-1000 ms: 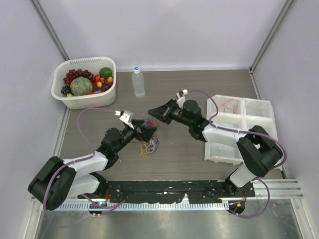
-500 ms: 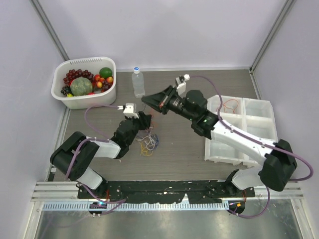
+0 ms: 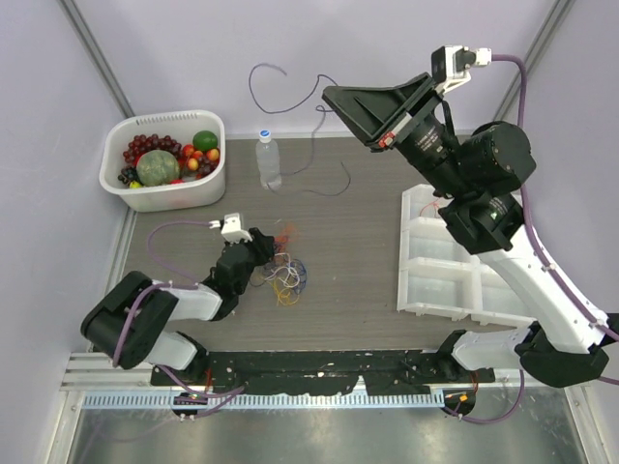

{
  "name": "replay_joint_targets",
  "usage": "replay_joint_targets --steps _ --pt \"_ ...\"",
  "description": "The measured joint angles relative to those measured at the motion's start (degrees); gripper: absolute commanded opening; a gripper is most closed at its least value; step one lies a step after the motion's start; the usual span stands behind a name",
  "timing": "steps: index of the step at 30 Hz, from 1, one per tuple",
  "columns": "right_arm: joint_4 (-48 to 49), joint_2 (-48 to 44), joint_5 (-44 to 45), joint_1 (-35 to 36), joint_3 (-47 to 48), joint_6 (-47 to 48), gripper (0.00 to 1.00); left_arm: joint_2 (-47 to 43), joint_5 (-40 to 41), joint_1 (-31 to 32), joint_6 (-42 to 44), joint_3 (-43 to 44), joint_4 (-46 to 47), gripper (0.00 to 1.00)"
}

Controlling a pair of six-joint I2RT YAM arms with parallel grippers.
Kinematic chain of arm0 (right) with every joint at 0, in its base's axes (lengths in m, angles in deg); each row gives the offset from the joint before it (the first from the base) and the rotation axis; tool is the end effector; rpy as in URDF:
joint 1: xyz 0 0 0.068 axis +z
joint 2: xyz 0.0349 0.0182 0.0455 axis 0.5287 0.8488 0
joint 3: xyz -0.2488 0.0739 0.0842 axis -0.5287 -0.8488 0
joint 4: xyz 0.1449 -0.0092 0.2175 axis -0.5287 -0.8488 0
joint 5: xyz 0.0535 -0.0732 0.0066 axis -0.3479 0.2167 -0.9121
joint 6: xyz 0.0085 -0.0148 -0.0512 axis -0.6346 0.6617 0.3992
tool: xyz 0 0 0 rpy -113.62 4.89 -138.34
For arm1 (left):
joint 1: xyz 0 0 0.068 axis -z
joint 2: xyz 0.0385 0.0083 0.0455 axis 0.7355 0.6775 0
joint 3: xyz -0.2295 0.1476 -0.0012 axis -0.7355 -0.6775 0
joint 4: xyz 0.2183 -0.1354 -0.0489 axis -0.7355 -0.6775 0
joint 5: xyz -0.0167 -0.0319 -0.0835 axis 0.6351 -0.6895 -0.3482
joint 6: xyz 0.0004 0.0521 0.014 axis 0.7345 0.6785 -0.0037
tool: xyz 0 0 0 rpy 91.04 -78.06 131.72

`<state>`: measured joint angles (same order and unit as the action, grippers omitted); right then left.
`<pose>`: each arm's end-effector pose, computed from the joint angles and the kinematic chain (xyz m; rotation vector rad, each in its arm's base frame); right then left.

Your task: Untangle the cables

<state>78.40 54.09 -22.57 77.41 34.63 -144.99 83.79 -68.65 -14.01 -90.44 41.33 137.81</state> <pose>0.1529 0.1640 0.5902 0.0260 1.1493 1.8473 0.2104 -0.1230 0.1448 -0.2512 1.8240 -0.4776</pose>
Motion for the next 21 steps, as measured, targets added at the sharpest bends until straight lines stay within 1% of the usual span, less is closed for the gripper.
replay_joint_targets --steps 4,6,7,8,11,14,16,21 --pt "-4.85 -0.24 0.98 -1.14 0.42 3.8 0.01 -5.97 1.4 -0.11 -0.11 -0.09 -5.29 0.48" --pt "-9.44 0.17 2.4 -1.57 1.51 6.78 0.01 -8.55 1.9 -0.17 -0.42 -0.07 -9.07 0.52" --pt "-12.13 0.35 3.52 -1.77 2.36 8.72 0.01 -9.88 1.9 -0.24 -0.76 -0.07 -11.08 0.56" --pt "-14.67 0.39 4.76 -1.84 3.1 10.62 0.01 -11.19 1.84 -0.28 -1.07 -0.07 -12.81 0.61" --pt "-20.87 -0.72 9.6 -2.03 4.17 16.85 0.01 -16.87 0.92 -0.37 -2.36 0.66 -20.15 0.83" --pt "-26.6 -5.01 16.41 -2.12 1.25 24.57 0.01 -23.1 -1.46 -0.48 -3.78 4.15 -28.92 0.96" --pt "-30.16 -9.94 22.53 -2.14 -3.54 29.64 0.01 -28.0 -4.0 -0.48 -4.52 8.07 -34.75 1.0" --pt "-35.85 -18.97 36.74 -2.67 -12.68 38.82 0.0 -38.49 -9.05 -0.48 -4.26 14.97 -44.39 1.0"
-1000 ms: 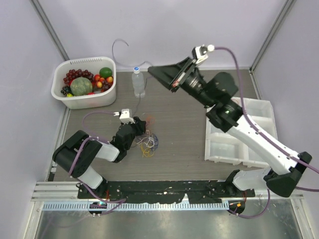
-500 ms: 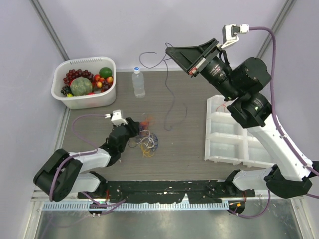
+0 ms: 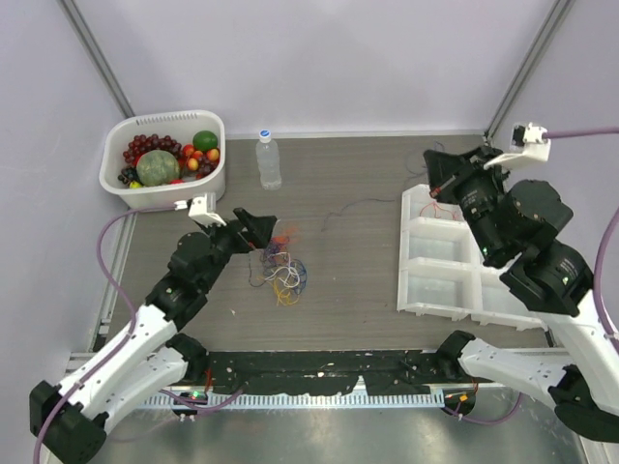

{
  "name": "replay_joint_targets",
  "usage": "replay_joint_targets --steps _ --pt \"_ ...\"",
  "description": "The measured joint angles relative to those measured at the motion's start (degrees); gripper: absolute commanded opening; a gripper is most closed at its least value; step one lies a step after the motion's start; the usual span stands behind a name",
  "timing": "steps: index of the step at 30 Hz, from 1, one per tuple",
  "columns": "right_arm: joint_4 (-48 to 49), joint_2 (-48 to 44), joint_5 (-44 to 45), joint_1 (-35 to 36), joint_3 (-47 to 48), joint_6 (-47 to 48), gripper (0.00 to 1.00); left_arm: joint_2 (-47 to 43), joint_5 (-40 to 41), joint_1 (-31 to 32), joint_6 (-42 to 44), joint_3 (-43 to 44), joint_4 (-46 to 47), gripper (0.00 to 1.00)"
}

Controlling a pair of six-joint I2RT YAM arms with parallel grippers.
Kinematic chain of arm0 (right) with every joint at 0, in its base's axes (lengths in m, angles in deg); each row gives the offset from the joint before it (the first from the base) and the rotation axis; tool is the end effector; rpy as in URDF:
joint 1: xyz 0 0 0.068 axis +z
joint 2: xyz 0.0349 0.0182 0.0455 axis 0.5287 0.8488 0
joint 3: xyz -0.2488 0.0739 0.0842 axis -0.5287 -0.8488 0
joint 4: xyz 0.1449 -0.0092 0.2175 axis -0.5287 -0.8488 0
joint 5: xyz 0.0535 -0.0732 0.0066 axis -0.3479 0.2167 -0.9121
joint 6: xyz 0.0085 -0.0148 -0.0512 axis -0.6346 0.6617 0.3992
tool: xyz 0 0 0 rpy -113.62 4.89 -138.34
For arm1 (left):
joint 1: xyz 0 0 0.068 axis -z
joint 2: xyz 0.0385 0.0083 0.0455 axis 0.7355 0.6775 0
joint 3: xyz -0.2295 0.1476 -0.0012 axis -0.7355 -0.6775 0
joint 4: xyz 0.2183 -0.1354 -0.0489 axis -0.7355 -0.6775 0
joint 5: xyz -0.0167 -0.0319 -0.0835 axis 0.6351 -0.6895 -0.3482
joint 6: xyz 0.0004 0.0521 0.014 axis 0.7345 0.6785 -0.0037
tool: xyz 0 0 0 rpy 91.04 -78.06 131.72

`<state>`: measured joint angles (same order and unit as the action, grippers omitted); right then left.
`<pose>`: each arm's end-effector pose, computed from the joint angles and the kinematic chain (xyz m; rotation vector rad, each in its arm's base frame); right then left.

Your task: Untangle the cables

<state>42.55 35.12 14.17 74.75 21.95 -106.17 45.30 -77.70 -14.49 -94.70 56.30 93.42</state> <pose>0.1160 0.0853 0.5185 0.1881 1.5116 0.6342 0.1670 -0.0989 0.2882 -0.2260 1.7123 -0.7383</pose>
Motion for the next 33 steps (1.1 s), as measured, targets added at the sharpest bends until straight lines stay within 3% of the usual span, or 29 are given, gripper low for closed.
replay_joint_targets --steps 6,13,20,25,33 --pt "-0.96 -7.69 12.5 -0.31 -10.78 7.02 0.01 -7.37 -4.28 0.0 0.35 2.54 -8.44 1.0" --pt "-4.09 -7.82 19.54 -4.04 -21.9 7.76 0.01 -7.23 -9.03 0.0 -0.09 4.26 -12.13 1.0" --pt "-10.45 -4.26 20.92 -14.4 -21.2 6.27 0.01 -3.37 -13.11 0.0 -0.24 6.43 -13.25 1.0" --pt "-14.99 -2.14 21.29 -16.92 -21.14 1.88 0.01 -3.32 -13.86 0.0 -0.31 6.43 -13.75 1.0" --pt "-18.97 1.9 11.19 -20.11 -28.04 -5.57 0.01 -3.3 -13.86 0.0 -0.26 6.43 -14.19 1.0"
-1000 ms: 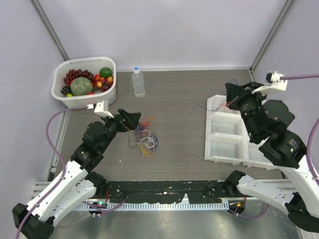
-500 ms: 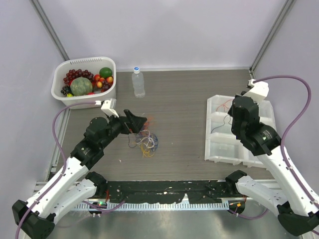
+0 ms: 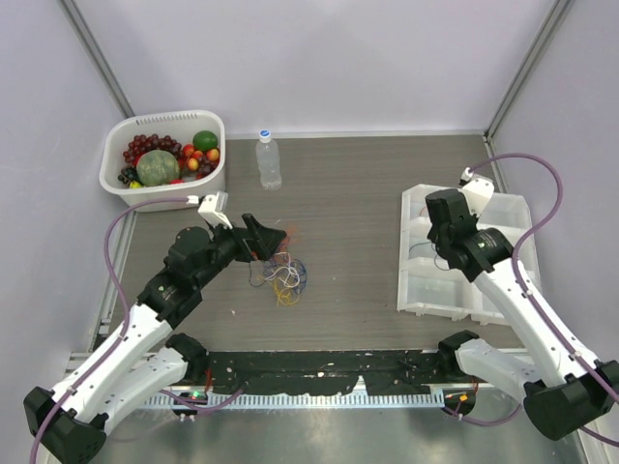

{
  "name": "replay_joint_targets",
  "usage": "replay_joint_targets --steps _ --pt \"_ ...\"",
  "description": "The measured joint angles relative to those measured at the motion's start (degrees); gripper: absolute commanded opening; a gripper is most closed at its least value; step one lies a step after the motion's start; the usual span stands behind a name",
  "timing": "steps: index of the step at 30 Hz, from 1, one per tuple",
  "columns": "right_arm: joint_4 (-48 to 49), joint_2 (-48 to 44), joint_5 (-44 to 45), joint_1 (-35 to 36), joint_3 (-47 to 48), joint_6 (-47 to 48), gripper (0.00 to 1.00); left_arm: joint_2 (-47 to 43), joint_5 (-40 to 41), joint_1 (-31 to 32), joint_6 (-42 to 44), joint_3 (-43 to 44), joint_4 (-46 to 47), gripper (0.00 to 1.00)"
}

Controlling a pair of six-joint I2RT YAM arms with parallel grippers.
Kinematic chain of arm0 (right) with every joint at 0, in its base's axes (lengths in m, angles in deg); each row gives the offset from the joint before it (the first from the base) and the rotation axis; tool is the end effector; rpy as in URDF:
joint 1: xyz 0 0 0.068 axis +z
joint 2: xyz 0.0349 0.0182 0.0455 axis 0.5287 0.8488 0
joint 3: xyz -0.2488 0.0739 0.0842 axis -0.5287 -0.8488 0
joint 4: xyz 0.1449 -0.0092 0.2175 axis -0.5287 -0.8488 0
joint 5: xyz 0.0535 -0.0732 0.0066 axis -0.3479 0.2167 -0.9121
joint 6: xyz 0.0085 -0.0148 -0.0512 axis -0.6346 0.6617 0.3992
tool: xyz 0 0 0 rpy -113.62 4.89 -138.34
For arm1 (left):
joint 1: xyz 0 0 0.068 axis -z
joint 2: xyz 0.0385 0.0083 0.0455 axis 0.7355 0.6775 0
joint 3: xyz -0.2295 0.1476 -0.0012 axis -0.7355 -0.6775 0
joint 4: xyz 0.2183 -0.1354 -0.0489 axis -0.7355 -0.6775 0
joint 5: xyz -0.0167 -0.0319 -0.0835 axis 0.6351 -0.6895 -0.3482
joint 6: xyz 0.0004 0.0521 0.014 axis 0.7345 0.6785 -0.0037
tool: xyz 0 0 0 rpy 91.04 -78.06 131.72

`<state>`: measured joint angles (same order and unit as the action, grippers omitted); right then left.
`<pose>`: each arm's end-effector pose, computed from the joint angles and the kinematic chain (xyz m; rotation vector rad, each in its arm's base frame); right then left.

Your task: Untangle the cables

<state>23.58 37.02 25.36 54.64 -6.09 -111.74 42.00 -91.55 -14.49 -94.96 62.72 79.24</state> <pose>0.1806 0.0516 0.3323 0.5042 2.0922 -0.2320 0.1503 -0.0983 0.3112 -0.0472 1.8440 -0.9061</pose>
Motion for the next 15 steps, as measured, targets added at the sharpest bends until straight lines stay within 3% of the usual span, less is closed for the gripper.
replay_joint_targets --steps 5,15 --pt "1.2 1.92 -6.03 -0.63 -3.54 -3.69 0.0 1.29 -0.33 0.0 -0.04 0.02 -0.07 1.0" --pt "11.13 13.66 -9.75 -10.27 -7.63 -1.9 0.01 1.92 -1.36 0.0 0.22 0.98 -1.75 1.0"
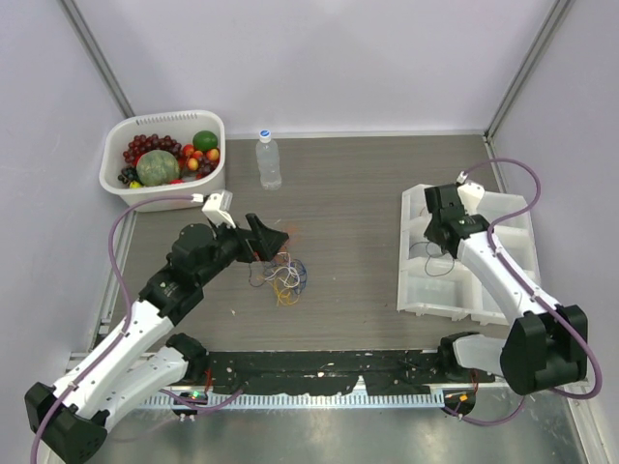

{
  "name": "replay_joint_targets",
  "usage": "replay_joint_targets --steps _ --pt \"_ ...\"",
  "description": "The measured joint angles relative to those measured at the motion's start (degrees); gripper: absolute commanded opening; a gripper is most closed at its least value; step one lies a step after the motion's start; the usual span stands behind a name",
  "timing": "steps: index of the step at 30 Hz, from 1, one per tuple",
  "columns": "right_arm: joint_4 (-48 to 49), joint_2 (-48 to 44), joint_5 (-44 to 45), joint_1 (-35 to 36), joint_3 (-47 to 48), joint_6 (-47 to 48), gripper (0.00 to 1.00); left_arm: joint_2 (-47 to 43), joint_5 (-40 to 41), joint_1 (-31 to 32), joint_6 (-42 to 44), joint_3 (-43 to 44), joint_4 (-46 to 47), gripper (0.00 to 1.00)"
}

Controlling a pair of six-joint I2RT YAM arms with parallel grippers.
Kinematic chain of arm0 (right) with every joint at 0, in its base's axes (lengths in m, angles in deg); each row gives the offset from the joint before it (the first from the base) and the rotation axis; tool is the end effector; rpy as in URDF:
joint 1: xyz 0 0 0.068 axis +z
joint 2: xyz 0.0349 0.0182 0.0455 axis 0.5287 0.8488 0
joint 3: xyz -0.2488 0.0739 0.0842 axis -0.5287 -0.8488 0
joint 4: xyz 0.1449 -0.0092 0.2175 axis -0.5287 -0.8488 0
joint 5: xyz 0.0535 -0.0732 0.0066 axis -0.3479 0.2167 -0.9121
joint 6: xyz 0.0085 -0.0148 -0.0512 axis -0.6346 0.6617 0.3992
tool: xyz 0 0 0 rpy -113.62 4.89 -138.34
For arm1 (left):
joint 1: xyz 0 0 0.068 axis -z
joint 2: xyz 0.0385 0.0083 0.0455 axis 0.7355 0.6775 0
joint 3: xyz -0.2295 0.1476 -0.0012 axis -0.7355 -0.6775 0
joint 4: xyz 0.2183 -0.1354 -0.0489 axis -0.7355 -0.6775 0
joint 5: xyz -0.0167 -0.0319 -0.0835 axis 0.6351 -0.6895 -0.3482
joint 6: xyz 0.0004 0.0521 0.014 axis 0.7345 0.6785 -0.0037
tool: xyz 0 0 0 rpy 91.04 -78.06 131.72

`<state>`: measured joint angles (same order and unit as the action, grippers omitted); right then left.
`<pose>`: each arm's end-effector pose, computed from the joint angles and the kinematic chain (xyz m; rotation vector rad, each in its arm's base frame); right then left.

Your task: Untangle the cables

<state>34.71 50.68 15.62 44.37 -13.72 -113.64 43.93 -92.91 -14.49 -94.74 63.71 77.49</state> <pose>0.2380 0.0351 0.2541 0.6510 2.2810 -0.2451 0.1545 -0.1020 0.3086 -0.0281 1.8959 -0.9050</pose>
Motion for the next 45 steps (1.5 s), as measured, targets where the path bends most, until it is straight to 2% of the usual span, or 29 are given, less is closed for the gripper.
replay_joint_targets --steps 8,15,23,25,27,28,30,32,34,41,44,45 --pt "5.9 5.27 -3.23 -5.9 8.59 7.39 0.01 -1.01 0.0 0.0 0.02 0.72 -1.18 1.0" --pt "8.59 5.79 -8.59 -7.21 9.05 10.88 0.01 -2.75 -0.61 0.0 0.04 0.72 -2.47 1.0" --pt "8.31 -4.87 -12.48 -7.17 -4.28 10.43 0.01 -5.05 -0.66 0.0 0.66 0.7 -4.02 1.0" --pt "7.72 -5.97 -12.26 -7.26 -6.08 10.29 0.07 -5.03 -1.01 0.0 0.66 0.7 -4.02 1.0" --pt "7.5 -5.22 -12.26 -7.37 -6.56 9.79 0.25 -4.76 -1.68 0.0 0.63 0.7 -4.02 1.0" --pt "7.52 -4.5 -12.24 -7.43 -6.54 9.33 0.4 -4.66 -2.12 0.0 0.61 0.7 -4.04 1.0" --pt "6.73 -2.36 -12.24 -7.45 -5.9 8.66 0.53 -4.39 -3.17 0.0 0.55 0.7 -4.42 1.0" --pt "5.55 -0.09 -12.33 -7.45 -4.85 8.74 0.61 -4.37 -4.15 0.0 0.48 0.7 -5.27 1.0" --pt "4.22 0.52 -12.24 -7.45 -4.13 8.85 0.65 -4.72 -4.81 0.0 0.46 0.7 -6.25 1.0" --pt "-1.49 -2.34 -10.62 -5.81 2.21 9.18 0.65 -7.78 -5.2 0.0 1.14 -0.07 -7.78 1.0" --pt "-1.57 -3.21 -10.25 -2.38 4.52 8.79 0.63 -7.85 -4.96 0.0 1.64 -0.81 -7.93 1.0" --pt "-1.57 -3.54 -10.14 -1.49 4.55 8.48 0.59 -7.8 -4.92 0.0 1.73 -1.16 -7.93 1.0"
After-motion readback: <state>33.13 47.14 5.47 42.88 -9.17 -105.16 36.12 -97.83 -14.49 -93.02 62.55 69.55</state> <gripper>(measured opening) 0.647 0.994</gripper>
